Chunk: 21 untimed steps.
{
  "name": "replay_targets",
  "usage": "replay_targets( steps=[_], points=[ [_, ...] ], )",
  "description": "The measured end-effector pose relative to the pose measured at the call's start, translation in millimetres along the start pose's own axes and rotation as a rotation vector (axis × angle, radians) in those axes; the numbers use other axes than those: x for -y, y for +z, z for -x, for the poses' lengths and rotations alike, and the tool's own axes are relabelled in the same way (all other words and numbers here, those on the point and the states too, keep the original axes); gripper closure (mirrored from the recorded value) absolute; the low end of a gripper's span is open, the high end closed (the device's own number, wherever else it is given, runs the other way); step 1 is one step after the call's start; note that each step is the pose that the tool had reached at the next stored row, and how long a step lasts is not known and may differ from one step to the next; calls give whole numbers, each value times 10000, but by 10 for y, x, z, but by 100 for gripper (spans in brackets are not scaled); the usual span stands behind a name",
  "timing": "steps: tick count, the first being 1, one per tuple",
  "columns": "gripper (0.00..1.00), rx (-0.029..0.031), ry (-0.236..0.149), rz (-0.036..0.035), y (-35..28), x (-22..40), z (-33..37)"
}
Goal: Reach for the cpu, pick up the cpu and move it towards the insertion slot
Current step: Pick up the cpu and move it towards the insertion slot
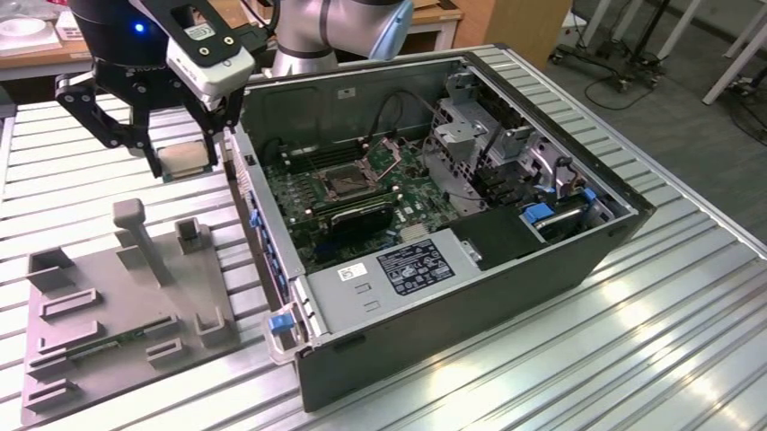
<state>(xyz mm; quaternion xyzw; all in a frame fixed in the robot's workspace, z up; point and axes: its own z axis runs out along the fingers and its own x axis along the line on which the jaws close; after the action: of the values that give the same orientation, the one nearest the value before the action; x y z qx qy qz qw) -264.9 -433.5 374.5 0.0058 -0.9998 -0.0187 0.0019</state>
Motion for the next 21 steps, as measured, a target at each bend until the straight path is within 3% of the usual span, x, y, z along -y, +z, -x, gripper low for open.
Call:
replay_targets(
  steps=[3,13,21],
  points=[
    [45,-1,-1,0,0,0,21],
    [45,0,15,0,17,-14,187],
    [45,1,16,1,22,-13,247]
  ],
)
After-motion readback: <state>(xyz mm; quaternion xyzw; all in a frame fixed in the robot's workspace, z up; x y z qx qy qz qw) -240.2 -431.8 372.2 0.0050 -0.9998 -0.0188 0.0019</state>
